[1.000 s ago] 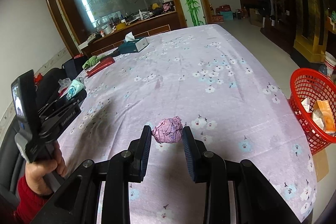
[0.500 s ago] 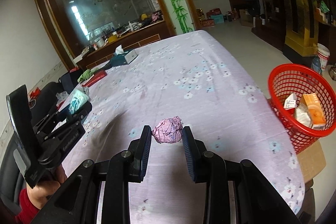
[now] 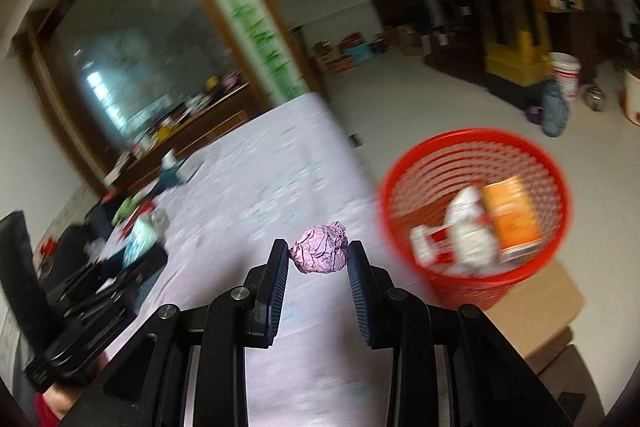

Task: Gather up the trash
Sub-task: 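Carry the teal pack and pink ball over the wastebasket and open both tools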

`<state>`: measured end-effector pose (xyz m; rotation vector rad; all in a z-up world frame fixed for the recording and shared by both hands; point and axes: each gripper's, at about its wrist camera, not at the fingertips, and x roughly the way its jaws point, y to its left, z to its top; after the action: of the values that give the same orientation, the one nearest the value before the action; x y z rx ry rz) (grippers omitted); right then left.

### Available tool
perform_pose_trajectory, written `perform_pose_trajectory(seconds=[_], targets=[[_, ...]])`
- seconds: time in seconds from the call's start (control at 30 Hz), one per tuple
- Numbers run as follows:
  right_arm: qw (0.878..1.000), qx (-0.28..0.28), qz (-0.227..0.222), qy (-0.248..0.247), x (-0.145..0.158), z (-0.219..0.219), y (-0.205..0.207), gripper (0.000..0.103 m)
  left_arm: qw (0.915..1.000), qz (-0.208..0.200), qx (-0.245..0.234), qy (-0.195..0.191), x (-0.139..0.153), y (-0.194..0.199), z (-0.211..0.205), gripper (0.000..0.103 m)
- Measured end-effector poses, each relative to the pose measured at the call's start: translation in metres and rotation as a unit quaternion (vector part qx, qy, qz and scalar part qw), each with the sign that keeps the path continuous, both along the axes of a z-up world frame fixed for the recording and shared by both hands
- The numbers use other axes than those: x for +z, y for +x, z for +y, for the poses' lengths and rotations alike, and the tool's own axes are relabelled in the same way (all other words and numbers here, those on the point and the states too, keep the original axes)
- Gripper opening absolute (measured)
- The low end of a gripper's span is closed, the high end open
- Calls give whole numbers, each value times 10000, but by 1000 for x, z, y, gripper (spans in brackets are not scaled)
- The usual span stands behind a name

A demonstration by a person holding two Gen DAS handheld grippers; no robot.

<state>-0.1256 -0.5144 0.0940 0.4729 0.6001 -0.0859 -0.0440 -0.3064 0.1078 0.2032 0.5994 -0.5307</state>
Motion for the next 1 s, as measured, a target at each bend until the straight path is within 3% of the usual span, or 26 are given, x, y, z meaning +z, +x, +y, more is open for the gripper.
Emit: perform_pose_trajectory(seconds=[0.2,0.3,0.37,0.43,0.5,0.57,0.63,0.8,1.0], targets=[[9972,-743,48,103,4,-78,-11,33,9884,865,-1157,-461,-1,10,-85,42],[9960,-856,162,210,2,-101,-4,35,9819,1105,-1444,-534,-9,16,-126,42],[9951,-921,239,271,-1,-115,7,37,9774,1345,-1543,-533,-20,26,-157,54],[9942,-986,374,228,-4,-124,16,60,9751,1521,-1497,-605,-26,36,-174,60],[9922,-1168,401,177,-5,-128,12,61,9752,1564,-1436,-620,-29,38,-179,60],[9910,-1291,360,-2,-1,-126,-1,64,9756,1521,-1452,-636,-29,35,-175,63],[9891,-1436,313,-119,3,-121,-14,77,9803,1292,-1362,-619,-24,26,-161,66],[9786,-1905,208,-755,17,-81,-47,94,9898,617,-1152,-570,-12,-3,-116,80],[9675,-2053,142,-1467,20,-21,-72,101,9946,-32,-920,-487,-5,-42,-56,89]])
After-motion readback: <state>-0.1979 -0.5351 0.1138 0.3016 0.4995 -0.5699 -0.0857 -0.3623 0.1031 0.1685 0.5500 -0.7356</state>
